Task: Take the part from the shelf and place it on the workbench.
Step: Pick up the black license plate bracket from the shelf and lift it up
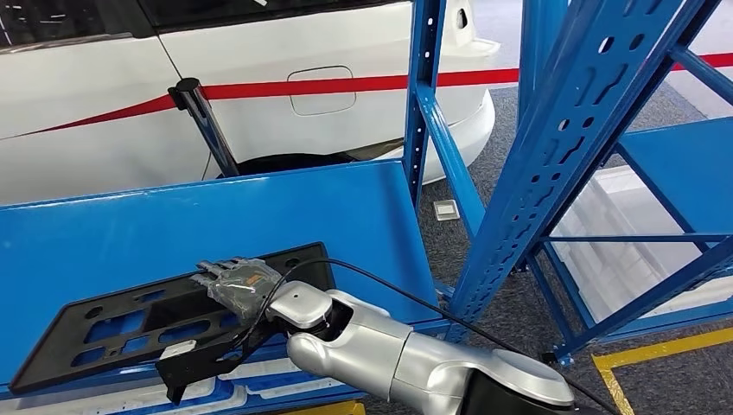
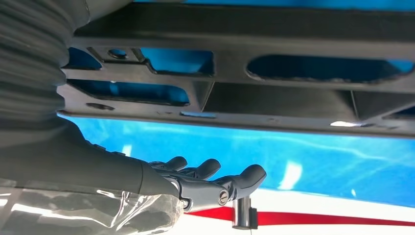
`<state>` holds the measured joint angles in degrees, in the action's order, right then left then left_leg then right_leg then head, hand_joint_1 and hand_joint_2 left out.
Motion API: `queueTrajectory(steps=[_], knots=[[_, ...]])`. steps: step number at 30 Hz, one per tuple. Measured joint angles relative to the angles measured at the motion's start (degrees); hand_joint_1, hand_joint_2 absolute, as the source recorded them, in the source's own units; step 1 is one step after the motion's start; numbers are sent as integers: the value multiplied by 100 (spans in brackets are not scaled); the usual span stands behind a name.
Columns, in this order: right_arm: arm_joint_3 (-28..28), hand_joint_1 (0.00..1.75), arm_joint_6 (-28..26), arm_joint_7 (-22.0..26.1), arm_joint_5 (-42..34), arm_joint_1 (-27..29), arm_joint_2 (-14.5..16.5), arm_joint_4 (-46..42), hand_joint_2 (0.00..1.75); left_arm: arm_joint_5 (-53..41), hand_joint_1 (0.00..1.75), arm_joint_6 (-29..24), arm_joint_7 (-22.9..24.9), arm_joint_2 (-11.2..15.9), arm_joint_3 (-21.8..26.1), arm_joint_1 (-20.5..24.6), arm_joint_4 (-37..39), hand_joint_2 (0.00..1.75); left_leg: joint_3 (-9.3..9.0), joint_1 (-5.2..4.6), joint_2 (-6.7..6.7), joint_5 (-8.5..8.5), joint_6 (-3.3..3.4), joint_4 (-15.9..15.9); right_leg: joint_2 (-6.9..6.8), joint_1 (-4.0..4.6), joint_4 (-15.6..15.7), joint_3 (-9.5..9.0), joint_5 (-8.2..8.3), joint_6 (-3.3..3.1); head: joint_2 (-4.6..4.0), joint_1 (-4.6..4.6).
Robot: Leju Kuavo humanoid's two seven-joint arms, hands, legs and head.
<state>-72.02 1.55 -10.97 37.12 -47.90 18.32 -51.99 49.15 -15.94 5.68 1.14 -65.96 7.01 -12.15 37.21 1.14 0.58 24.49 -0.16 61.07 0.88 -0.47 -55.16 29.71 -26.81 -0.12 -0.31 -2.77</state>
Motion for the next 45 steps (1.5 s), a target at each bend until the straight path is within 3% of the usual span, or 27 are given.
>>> queueTrajectory(steps=[2, 3, 5, 8, 11, 13, 17, 20, 24, 25, 45], knots=[[0, 0, 0, 3, -9, -8, 3, 4, 175, 1, 0, -1, 0, -2, 0, 3, 1, 0, -179, -48, -9, -284, 52, -565, 21, 14, 10, -73, -73, 42, 0, -2], [0, 0, 0, 5, -15, -9, 3, 7, 175, 1, 0, -3, -2, -2, 1, 5, 2, 0, -207, -70, -9, -299, 74, -636, 29, 18, 16, -82, -105, 71, 0, -3], [-1, 0, -2, 9, -25, -13, 4, 8, 175, -1, 0, -6, -6, -8, 2, 7, 3, 0, -224, -72, 3, -339, 72, -629, 27, 39, 3, -90, -145, 63, 0, 3], [-2, 0, -6, 9, -27, -21, 5, 8, 175, -1, 0, -8, -9, -11, 2, 15, 4, 0, -222, -75, 27, -369, 78, -633, 7, 48, 32, -119, -139, -23, 0, 15], [-2, 0, -11, 9, -27, -23, 4, 8, 175, -1, 0, -8, -9, -11, 2, 18, 4, 0, -223, -86, 33, -344, 123, -632, 3, 46, 85, -137, -141, -17, 0, 16], [-2, 0, -13, 9, -27, -24, 4, 8, 175, -1, 0, -8, -10, -11, 2, 20, 4, 0, -223, -90, 32, -337, 138, -632, 3, 43, 104, -143, -140, 2, 0, 15], [-2, 0, -13, 9, -27, -24, 4, 8, 175, -1, 0, -16, -16, -11, 2, 20, 4, 0, -223, -99, 31, -338, 164, -632, 3, 30, 119, -147, -134, 105, 0, 15], [-2, 5, -11, 9, -27, -24, 4, 8, 175, -1, 0, -21, -20, -11, 2, 20, 4, 0, -225, -99, 29, -345, 173, -632, 3, 29, 120, -146, -125, 126, 0, 15], [-7, 166, -5, 9, -28, -26, 4, 10, 175, -1, 0, -26, -24, -11, 5, 21, 4, 0, -227, -92, 26, -353, 167, -632, 3, 34, 119, -148, -121, 129, 0, 15], [-10, 175, 4, 8, -32, -27, 4, 10, 175, 0, 0, -30, -28, -11, 6, 21, 4, 0, -228, -89, 26, -355, 164, -632, 3, 36, 119, -147, -121, 129, 0, 15], [-59, 175, 245, -115, -119, -196, -64, -33, 175, 113, 0, -69, -149, -11, 25, 3, 4, 0, -243, -65, 25, -359, 154, -645, 3, 49, 118, -154, -127, 122, 0, 15]])
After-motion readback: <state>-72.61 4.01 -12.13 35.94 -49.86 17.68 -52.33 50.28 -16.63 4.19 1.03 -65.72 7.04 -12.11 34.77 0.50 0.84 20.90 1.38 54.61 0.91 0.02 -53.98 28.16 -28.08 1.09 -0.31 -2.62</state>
